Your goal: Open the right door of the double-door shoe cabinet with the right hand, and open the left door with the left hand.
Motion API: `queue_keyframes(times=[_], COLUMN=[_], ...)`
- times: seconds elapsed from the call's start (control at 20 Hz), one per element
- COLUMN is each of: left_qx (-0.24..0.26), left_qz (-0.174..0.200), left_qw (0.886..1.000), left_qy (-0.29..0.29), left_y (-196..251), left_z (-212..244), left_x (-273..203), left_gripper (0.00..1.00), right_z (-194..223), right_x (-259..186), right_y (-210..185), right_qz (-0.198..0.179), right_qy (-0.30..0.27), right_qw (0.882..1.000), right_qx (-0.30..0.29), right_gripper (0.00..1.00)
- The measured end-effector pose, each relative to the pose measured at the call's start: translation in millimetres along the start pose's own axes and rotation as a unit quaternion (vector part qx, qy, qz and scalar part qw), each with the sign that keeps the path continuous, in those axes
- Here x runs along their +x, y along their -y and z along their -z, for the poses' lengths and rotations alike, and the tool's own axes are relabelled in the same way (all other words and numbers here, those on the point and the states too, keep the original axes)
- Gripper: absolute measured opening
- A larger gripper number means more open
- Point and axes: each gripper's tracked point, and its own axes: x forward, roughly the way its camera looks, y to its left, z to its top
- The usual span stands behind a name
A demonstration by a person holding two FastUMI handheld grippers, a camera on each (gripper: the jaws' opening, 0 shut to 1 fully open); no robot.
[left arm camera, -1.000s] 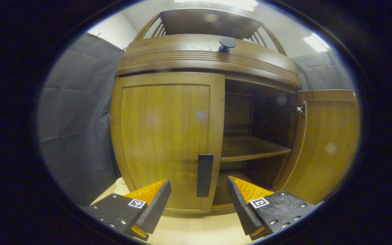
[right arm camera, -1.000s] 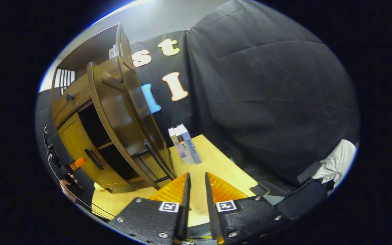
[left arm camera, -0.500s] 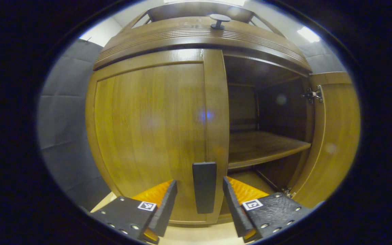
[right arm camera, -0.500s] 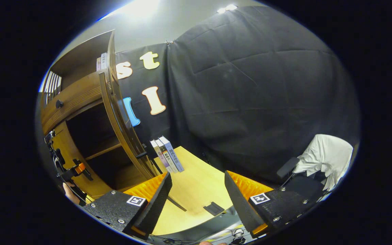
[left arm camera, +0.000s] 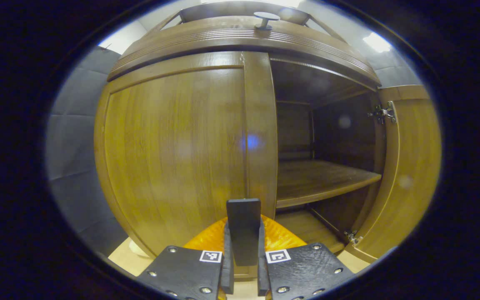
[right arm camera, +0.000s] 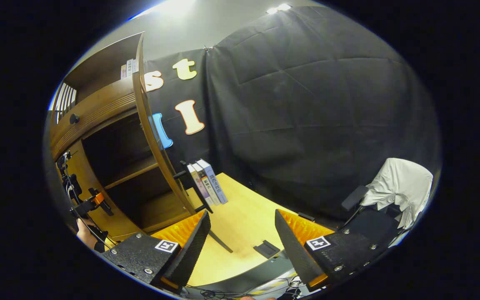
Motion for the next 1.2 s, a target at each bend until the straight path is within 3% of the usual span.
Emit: queue_keyframes(times=[0.05, 0.15, 0.35, 0.55, 0.65, 0.9, 0.95, 1.1, 1.2], left_qx=[-0.006, -0.018, -0.02, -0.027, -0.023, -0.034, -0.036, -0.041, -0.051], left_qz=[0.005, 0.016, 0.029, 0.054, 0.067, 0.066, 0.065, 0.064, 0.06], left_qw=[1.0, 1.0, 0.999, 0.998, 0.997, 0.997, 0.997, 0.997, 0.997], left_qy=[0.001, 0.005, 0.011, 0.016, 0.021, 0.023, 0.023, 0.024, 0.023], left_y=[0, 0, 1, 5, 7, 6, 6, 3, 3], left_z=[-1, -1, 1, -1, -3, -1, -3, -6, -6], left_x=[1, -3, -2, -2, -2, -2, -3, -5, -6], left_gripper=[0.31, 0.31, 0.17, 0.31, 0.31, 0.3, 0.17, 0.17, 0.17], right_z=[1, 1, 4, 13, 16, 21, 23, 31, 37], right_x=[2, 4, 5, 5, 5, 4, 5, 12, 15], right_y=[-6, -13, -32, -52, -61, -75, -79, -93, -106], right_qz=[-0.006, -0.013, -0.034, -0.056, -0.064, -0.07, -0.073, -0.087, -0.096], right_qy=[-0.001, 0.003, 0.001, -0.008, -0.01, -0.007, -0.008, -0.017, -0.025], right_qw=[1.0, 1.0, 0.998, 0.997, 0.997, 0.996, 0.996, 0.995, 0.994], right_qx=[-0.004, -0.021, -0.044, -0.048, -0.052, -0.057, -0.054, -0.039, -0.041], right_gripper=[0.92, 0.96, 0.92, 0.92, 0.95, 0.92, 0.92, 0.96, 0.92])
